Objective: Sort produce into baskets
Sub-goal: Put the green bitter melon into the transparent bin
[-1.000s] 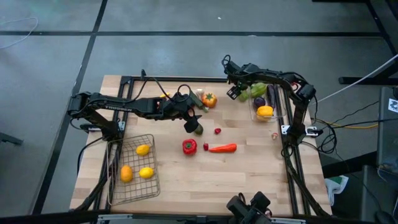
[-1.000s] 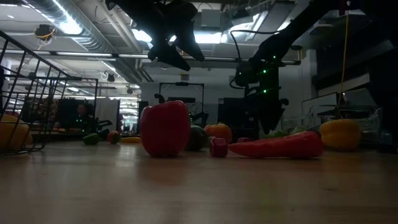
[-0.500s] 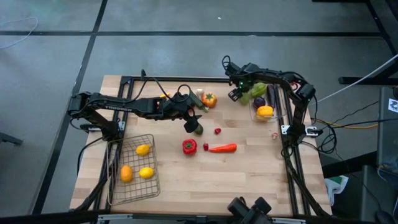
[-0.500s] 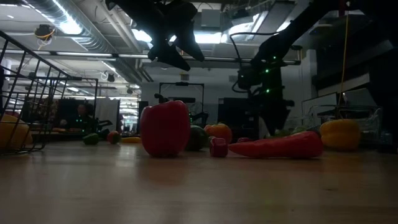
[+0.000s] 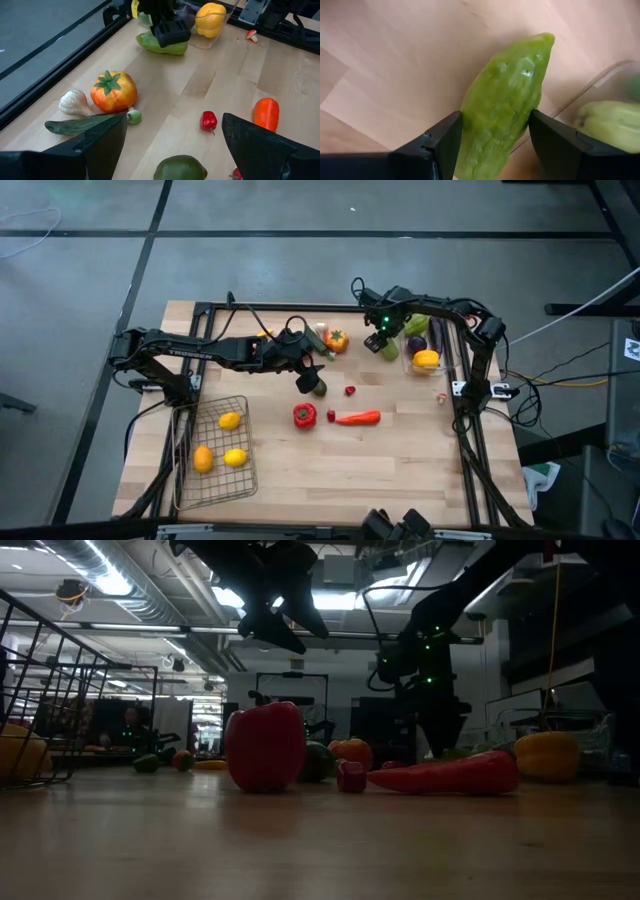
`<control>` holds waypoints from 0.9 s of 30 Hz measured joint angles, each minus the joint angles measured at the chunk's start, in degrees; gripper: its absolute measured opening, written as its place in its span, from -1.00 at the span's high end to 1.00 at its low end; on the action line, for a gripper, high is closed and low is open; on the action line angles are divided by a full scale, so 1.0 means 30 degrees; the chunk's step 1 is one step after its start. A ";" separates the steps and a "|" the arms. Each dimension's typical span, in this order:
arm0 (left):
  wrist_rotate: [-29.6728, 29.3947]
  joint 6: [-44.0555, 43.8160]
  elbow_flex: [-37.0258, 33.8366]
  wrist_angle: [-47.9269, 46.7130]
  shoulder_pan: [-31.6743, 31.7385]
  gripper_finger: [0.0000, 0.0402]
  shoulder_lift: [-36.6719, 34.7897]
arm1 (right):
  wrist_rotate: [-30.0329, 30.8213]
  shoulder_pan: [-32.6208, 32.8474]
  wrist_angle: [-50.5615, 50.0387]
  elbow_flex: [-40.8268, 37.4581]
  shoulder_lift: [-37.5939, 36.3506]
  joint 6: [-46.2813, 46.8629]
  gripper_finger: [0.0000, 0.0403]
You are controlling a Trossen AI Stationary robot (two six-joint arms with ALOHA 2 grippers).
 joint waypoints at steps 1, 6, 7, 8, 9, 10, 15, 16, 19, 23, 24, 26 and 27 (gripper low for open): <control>0.0000 0.0000 0.0000 -0.0004 0.0000 -0.61 -0.0002 | 0.0000 0.0094 0.0050 -0.0005 0.0000 0.0000 -0.12; 0.0000 0.0004 0.0000 0.0000 0.0000 -0.61 -0.0002 | 0.0000 0.0330 0.0125 -0.0013 0.0000 -0.0029 -0.12; 0.0000 0.0007 0.0000 0.0000 0.0000 -0.61 0.0002 | 0.0000 0.0330 0.0125 -0.0013 0.0000 -0.0034 -0.12; 0.0000 0.0007 0.0000 0.0000 0.0000 -0.61 -0.0005 | 0.0004 0.0303 0.0125 -0.0013 0.0000 -0.0033 -0.12; 0.0000 0.0004 0.0000 0.0000 0.0000 -0.61 0.0002 | 0.0014 0.0291 0.0125 -0.0013 0.0000 -0.0036 -0.12; 0.0000 0.0007 0.0000 -0.0007 0.0000 -0.61 0.0002 | 0.0095 0.0289 0.0125 -0.0013 0.0002 -0.0034 -0.12; 0.0000 0.0003 0.0000 0.0000 0.0000 -0.61 -0.0005 | 0.0262 0.0301 0.0111 -0.0020 0.0007 -0.0036 -0.01; 0.0000 0.0000 0.0000 -0.0007 0.0000 -0.61 0.0002 | 0.0262 0.0301 0.0111 -0.0020 0.0007 -0.0031 0.03; 0.0000 0.0000 0.0000 -0.0007 0.0000 -0.61 0.0002 | 0.0262 0.0301 0.0133 -0.0017 0.0007 -0.0036 0.17; 0.0000 0.0000 0.0000 -0.0002 0.0000 -0.61 0.0000 | 0.0277 0.0301 0.0154 -0.0013 0.0007 -0.0036 0.25; 0.0000 0.0000 0.0000 0.0000 0.0000 -0.61 0.0002 | 0.0277 0.0301 0.0162 -0.0013 0.0007 -0.0036 0.25; 0.0000 0.0000 0.0000 -0.0005 0.0000 -0.61 -0.0003 | 0.0278 0.0294 0.0161 -0.0013 0.0007 -0.0046 0.25; 0.0000 0.0000 0.0000 -0.0002 0.0000 -0.61 0.0002 | 0.0277 0.0294 0.0162 -0.0013 0.0007 -0.0118 0.25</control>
